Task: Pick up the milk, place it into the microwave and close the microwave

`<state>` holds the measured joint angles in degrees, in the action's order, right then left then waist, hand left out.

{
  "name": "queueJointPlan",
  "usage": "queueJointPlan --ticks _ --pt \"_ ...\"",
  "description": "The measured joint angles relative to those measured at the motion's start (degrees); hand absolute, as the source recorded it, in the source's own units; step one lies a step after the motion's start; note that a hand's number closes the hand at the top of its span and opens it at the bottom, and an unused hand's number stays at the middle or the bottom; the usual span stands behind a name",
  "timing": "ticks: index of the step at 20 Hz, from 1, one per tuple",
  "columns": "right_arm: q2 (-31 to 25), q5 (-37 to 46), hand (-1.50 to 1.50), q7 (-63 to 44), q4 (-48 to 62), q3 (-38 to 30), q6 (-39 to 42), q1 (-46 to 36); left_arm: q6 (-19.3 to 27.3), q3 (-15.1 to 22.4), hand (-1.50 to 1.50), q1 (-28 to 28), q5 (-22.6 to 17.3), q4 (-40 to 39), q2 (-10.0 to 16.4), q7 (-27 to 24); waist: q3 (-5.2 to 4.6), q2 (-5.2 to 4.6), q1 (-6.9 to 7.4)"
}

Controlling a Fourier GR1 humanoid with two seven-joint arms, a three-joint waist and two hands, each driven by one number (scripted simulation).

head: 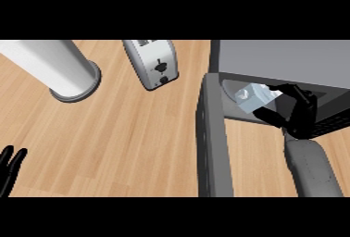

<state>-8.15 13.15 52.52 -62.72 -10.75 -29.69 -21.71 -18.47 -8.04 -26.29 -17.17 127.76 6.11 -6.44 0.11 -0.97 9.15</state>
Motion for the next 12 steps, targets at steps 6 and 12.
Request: queueJointPlan --ticks 6,12 --pt "1.20 1.95 -1.50 0.32 0.32 0.31 -1.30 1.70 -0.15 0.92 -1.50 1.39 1.03 -0.44 0.41 0.44 -0.13 -0.51 1.53" --pt "3.86 1.34 -1.50 -0.82 3.76 1.50 -0.32 -0.06 -0.35 2.40 -1.50 3.07 2.02 -1.07 0.51 0.76 0.14 -1.25 2.83"
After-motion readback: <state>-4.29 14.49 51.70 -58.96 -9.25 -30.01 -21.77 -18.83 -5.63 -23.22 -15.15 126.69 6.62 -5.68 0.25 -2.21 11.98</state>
